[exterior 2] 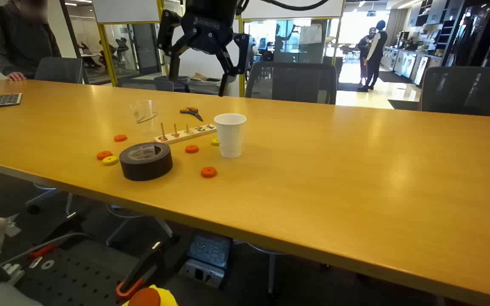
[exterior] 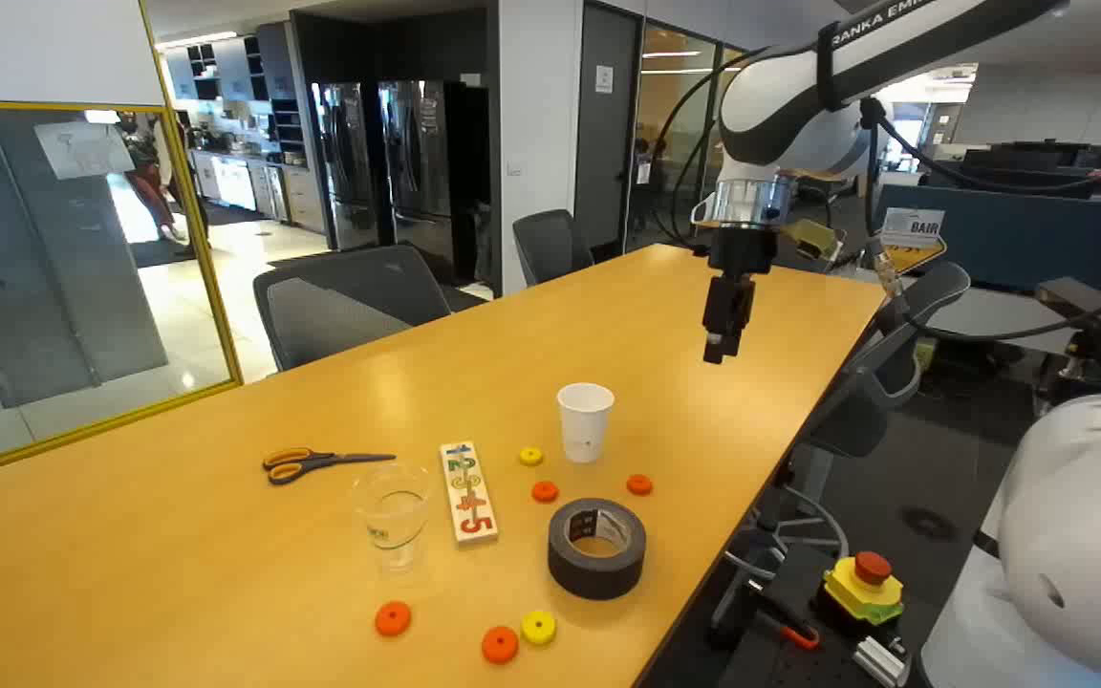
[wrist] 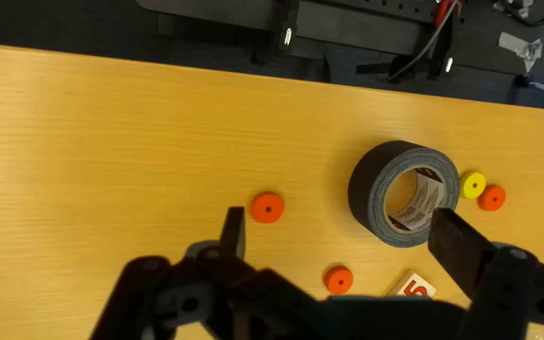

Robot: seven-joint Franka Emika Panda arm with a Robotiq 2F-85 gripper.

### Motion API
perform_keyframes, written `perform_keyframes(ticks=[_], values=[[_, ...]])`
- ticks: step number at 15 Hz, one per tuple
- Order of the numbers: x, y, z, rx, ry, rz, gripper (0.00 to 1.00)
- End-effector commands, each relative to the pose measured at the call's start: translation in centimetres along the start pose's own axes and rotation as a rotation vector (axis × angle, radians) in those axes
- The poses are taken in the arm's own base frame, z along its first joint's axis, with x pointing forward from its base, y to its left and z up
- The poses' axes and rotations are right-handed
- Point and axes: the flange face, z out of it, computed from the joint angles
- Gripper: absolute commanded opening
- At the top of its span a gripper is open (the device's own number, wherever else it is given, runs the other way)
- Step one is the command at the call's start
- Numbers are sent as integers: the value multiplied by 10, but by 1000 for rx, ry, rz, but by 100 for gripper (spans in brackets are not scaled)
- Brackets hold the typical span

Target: Pick up the orange and yellow objects from the table and put them in the two cups

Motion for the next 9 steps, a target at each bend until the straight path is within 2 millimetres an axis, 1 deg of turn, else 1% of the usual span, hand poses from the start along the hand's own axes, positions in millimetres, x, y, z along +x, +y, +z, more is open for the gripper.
perform_keyframes(ticks=[1,6,8,9], values=[[1,0,-2,-1,3,0,100],[1,1,-6,-6,10,0,100],[6,-4,6,-35,-1,31,100],[10,-8,17,-58,-5,67,100]])
